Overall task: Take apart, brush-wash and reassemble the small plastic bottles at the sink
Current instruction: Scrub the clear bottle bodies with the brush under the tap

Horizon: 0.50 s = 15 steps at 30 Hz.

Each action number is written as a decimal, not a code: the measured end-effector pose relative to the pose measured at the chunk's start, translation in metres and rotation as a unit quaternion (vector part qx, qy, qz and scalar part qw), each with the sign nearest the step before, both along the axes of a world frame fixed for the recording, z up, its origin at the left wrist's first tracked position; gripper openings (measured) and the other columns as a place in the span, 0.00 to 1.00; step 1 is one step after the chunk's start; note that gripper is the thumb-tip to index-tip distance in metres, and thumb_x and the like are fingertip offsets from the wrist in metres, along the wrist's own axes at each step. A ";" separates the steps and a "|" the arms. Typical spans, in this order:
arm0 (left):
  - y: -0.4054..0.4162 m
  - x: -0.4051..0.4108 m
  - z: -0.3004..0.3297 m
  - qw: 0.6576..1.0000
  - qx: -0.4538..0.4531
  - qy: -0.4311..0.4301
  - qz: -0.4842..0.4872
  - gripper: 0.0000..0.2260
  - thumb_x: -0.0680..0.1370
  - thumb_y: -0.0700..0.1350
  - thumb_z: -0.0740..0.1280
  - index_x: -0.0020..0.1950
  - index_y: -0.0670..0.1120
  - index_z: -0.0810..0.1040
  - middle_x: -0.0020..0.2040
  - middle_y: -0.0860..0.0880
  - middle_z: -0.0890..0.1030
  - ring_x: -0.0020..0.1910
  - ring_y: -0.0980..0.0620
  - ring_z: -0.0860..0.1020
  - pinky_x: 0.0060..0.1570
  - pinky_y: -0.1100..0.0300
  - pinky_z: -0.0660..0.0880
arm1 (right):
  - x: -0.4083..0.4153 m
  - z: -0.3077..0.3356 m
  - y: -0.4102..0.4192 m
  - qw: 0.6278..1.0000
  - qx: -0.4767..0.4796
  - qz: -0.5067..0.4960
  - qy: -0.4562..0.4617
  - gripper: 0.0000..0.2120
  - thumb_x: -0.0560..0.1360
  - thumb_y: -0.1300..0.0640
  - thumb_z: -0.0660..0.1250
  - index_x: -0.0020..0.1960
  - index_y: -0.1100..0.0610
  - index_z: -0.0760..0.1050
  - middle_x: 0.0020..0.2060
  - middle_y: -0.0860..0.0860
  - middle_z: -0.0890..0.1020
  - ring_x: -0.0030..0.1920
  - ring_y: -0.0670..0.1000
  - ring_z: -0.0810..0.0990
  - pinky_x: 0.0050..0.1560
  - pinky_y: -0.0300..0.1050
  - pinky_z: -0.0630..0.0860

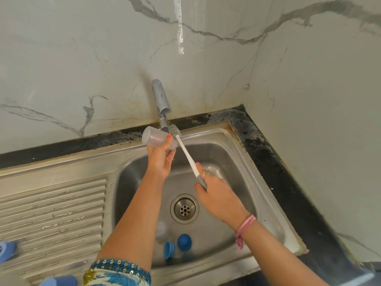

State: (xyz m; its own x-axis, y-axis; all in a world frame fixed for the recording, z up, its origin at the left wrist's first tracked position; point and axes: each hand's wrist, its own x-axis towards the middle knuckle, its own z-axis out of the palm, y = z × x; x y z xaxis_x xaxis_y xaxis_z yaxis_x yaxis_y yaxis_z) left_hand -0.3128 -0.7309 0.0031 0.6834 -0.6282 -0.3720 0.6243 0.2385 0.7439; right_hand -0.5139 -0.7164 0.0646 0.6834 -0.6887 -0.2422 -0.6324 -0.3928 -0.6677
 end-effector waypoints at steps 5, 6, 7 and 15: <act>0.000 0.006 0.004 0.999 -0.014 0.020 0.035 0.31 0.74 0.36 0.72 0.73 0.45 0.64 0.66 0.42 0.75 0.63 0.45 0.76 0.58 0.50 0.78 | -0.001 0.010 0.014 0.993 -0.078 0.037 0.076 0.21 0.82 0.54 0.53 0.74 0.58 0.60 0.40 0.51 0.73 0.39 0.52 0.73 0.42 0.49 0.72; -0.001 0.006 0.005 0.999 -0.013 0.022 0.042 0.31 0.74 0.36 0.72 0.73 0.46 0.64 0.65 0.42 0.75 0.62 0.45 0.77 0.58 0.49 0.78 | -0.003 0.011 0.018 0.991 -0.090 0.037 0.091 0.20 0.82 0.54 0.52 0.72 0.60 0.62 0.40 0.52 0.73 0.40 0.52 0.72 0.43 0.49 0.72; -0.001 0.005 0.005 0.998 -0.008 0.028 0.051 0.30 0.74 0.36 0.72 0.73 0.46 0.64 0.65 0.42 0.75 0.62 0.45 0.77 0.59 0.49 0.78 | -0.004 0.011 0.020 0.990 -0.098 0.043 0.095 0.21 0.82 0.55 0.52 0.74 0.61 0.60 0.40 0.52 0.73 0.39 0.52 0.72 0.45 0.49 0.73; 0.007 0.003 0.001 0.998 0.018 -0.039 -0.049 0.30 0.75 0.36 0.70 0.73 0.47 0.61 0.65 0.44 0.73 0.64 0.46 0.74 0.64 0.49 0.73 | 0.009 0.009 0.002 0.995 -0.067 0.036 0.064 0.28 0.81 0.56 0.53 0.79 0.51 0.48 0.43 0.54 0.76 0.39 0.51 0.73 0.42 0.47 0.71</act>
